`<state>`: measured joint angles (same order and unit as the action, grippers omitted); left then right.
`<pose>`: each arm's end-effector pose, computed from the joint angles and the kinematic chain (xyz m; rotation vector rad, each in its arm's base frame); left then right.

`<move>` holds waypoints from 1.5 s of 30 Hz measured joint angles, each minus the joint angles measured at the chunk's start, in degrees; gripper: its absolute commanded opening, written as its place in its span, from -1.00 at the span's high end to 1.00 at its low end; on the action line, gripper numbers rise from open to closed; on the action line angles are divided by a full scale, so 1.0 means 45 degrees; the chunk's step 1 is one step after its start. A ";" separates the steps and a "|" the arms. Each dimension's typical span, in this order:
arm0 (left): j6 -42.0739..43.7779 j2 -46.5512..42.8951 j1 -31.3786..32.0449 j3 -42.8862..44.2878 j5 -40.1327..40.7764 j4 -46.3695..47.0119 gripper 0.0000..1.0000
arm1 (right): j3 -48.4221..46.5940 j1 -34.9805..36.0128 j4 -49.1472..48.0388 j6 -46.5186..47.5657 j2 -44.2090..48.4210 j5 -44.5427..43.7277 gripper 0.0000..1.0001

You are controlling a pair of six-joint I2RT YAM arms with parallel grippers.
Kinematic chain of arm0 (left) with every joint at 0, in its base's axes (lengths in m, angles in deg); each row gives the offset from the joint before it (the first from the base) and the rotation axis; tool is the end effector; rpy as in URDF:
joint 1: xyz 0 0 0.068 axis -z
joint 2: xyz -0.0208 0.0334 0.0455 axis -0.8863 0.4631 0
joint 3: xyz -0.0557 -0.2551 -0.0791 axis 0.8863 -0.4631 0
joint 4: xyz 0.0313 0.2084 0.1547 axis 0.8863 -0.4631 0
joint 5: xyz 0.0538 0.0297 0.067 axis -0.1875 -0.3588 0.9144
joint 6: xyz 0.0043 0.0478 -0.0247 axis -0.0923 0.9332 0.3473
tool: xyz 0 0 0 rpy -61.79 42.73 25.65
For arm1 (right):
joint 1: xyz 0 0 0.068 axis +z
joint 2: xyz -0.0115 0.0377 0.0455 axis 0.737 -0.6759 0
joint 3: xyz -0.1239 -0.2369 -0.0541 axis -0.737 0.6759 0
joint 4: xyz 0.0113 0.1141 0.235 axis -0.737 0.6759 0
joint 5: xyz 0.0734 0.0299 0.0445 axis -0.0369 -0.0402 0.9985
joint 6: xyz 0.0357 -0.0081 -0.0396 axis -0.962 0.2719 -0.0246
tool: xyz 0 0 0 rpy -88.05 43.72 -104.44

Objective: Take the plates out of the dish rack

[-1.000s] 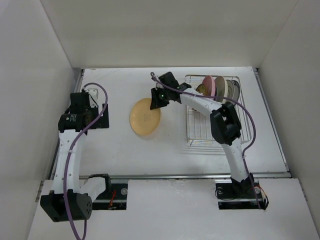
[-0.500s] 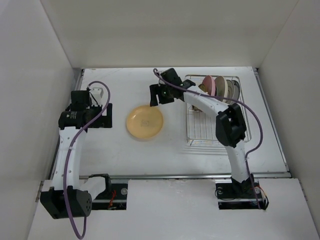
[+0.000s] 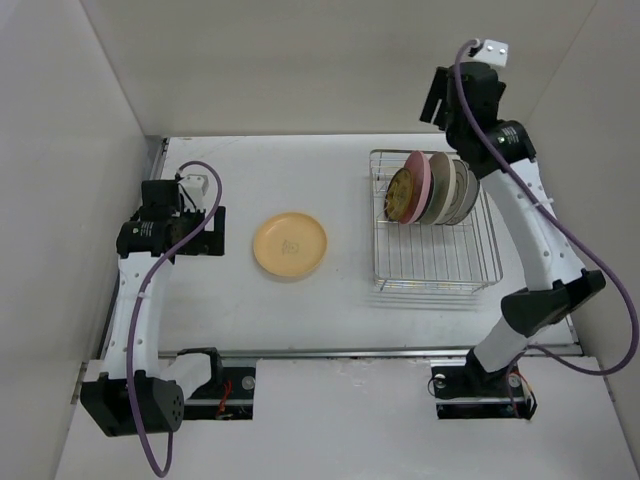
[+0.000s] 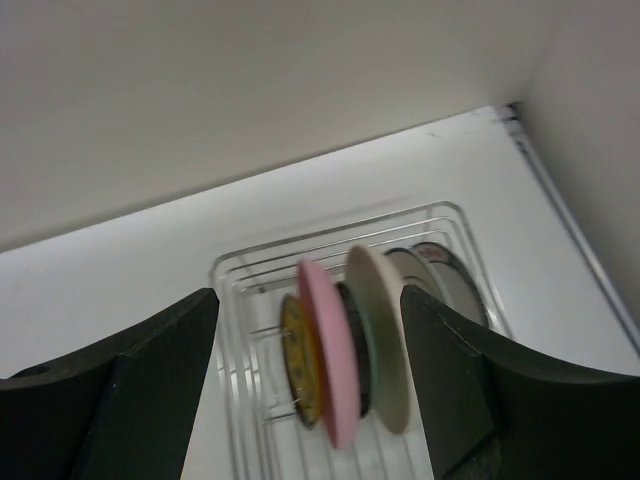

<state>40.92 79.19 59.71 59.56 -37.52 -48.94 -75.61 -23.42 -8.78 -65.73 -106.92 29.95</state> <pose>0.2123 0.0059 0.3479 0.2072 2.3352 -0.0251 0.3200 0.1215 0.4951 0.2660 1.8335 -0.0612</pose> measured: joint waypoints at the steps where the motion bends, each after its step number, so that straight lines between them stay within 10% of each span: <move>1: 0.0005 0.0000 0.0000 -0.0044 -0.0005 -0.0005 -0.98 | -0.0010 -0.0379 0.0136 0.0000 -0.0005 -0.0248 -0.51; 21: 0.0029 -0.0102 0.0000 -0.0185 -0.0117 -0.0010 -0.98 | 0.1923 -0.0758 0.1360 -0.0452 -0.2895 0.0034 -0.13; 34: 0.0029 -0.0194 0.0000 -0.0194 -0.0117 -0.0005 -0.98 | 0.2356 -0.0913 0.1685 0.0010 -0.3682 -0.0189 0.88; 45: 0.0034 -0.0194 0.0000 -0.0204 -0.0121 0.0000 -0.98 | -0.0787 -0.0534 0.2997 0.0704 -0.2963 -0.2686 0.99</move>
<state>41.07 78.32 59.71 58.64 -38.07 -48.94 -79.15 -25.83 4.70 -62.56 -120.25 17.86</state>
